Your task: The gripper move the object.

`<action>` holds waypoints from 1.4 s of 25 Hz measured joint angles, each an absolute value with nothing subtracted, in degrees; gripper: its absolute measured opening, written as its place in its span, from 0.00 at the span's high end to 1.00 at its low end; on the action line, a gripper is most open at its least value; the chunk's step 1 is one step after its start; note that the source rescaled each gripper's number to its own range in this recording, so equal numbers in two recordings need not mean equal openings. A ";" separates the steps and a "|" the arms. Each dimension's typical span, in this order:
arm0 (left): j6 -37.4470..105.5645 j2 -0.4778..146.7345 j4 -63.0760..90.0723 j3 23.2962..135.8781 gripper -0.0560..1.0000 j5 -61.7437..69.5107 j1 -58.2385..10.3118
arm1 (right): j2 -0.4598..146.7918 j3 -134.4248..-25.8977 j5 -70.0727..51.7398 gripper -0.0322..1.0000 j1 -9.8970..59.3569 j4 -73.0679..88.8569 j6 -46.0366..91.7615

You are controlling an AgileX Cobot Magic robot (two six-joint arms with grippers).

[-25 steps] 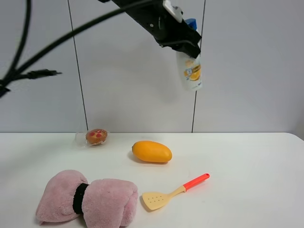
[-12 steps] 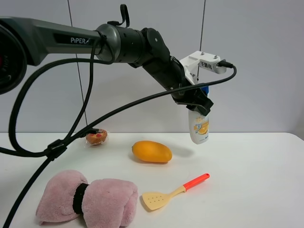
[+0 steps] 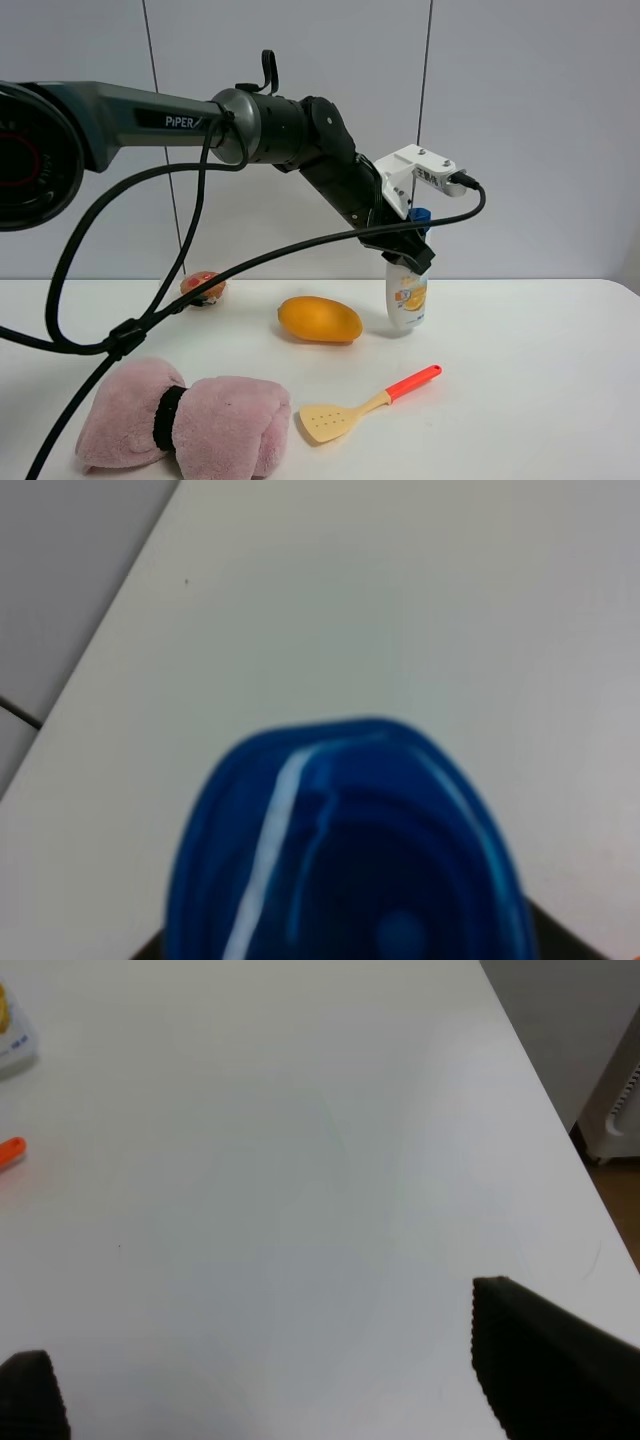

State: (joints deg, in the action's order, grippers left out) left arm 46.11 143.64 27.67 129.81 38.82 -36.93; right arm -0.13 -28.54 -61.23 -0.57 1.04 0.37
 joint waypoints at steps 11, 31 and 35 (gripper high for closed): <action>46.11 144.69 26.20 129.81 0.87 38.86 -36.83 | -0.13 -28.54 -61.23 0.00 -0.57 1.04 0.37; 33.71 135.25 16.41 130.20 0.27 51.18 -36.83 | -0.13 -28.54 -61.23 0.00 -0.57 1.04 0.37; 29.00 128.45 5.43 130.38 0.27 59.59 -36.18 | -0.13 -28.54 -61.23 0.00 -0.57 1.04 0.37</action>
State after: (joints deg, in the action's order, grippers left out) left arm 29.00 128.45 5.43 130.38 59.59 -36.18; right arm -0.13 -28.54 -61.23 -0.57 1.04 0.37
